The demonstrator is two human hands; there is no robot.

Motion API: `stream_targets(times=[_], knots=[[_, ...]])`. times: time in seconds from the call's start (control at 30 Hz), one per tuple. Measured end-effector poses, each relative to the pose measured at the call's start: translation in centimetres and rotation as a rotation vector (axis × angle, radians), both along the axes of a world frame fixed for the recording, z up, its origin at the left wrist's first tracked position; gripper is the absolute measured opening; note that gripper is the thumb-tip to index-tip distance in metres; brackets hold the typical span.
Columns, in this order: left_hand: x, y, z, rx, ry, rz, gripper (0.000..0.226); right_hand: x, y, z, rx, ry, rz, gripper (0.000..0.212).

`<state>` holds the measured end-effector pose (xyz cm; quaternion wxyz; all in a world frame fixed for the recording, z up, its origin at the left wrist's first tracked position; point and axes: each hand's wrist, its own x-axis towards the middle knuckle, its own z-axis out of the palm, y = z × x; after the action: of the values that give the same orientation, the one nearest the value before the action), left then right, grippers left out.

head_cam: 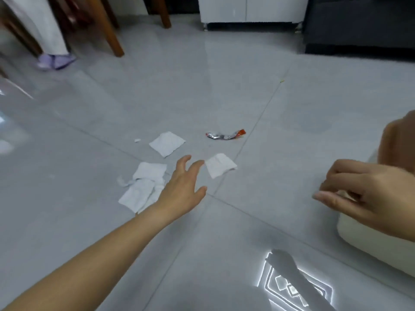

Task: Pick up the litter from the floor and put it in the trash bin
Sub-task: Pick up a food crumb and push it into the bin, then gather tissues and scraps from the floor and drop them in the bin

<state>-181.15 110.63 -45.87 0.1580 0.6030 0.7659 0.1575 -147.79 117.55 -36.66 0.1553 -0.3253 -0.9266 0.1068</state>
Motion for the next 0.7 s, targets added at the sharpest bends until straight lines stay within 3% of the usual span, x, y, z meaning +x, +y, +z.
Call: stream_targets(times=[0.13, 0.3, 0.47, 0.7], knots=[[-8.7, -4.2, -3.5, 0.027, -0.155, 0.399, 0.066, -7.8, 0.4, -4.3, -0.080, -0.167, 0.090, 0.048], [-15.6, -8.2, -7.3, 0.011, -0.280, 0.674, 0.066, -18.0, 0.5, -9.1, -0.185, -0.482, 0.213, 0.034], [-16.4, -7.4, -10.5, 0.009, -0.293, 0.676, 0.072, -26.1, -0.6, -12.8, -0.195, -0.673, 0.318, 0.041], [-15.9, -5.1, -14.0, -0.025, -0.239, 0.472, 0.079, -31.2, -3.9, -15.9, -0.248, -0.642, 0.290, 0.041]])
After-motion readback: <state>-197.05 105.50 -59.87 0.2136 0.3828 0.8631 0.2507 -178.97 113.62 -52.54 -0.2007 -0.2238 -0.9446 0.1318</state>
